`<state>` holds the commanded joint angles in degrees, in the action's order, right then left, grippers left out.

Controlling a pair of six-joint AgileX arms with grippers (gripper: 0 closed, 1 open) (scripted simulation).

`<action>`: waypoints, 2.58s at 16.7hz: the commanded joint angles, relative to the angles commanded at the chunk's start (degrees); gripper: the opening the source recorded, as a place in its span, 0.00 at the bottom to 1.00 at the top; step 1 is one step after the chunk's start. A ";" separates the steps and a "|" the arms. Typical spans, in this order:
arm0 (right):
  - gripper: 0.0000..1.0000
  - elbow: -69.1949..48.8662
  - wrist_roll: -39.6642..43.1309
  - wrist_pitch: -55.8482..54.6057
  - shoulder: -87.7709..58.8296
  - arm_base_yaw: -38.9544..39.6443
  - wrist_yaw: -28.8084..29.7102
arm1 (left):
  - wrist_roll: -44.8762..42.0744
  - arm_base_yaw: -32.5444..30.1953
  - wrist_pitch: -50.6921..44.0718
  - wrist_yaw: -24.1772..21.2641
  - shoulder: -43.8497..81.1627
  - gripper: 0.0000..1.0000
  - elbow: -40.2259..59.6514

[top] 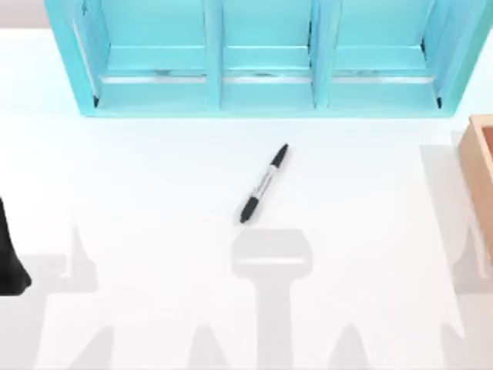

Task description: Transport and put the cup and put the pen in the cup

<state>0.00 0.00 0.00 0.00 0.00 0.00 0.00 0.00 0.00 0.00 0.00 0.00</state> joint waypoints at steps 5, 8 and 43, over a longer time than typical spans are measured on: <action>1.00 -3.61 0.97 3.29 -3.57 -1.04 0.09 | 0.00 0.00 0.00 0.00 0.00 1.00 0.00; 1.00 -12.56 3.12 10.76 -12.59 -3.18 0.13 | 0.00 0.00 0.00 0.00 0.00 1.00 0.00; 1.00 -73.95 19.75 56.30 -107.40 -20.44 0.07 | 0.00 0.00 0.00 0.00 0.00 1.00 0.00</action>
<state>-73.95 19.75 56.30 -107.40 -20.44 0.07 0.00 0.00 0.00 0.00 0.00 0.00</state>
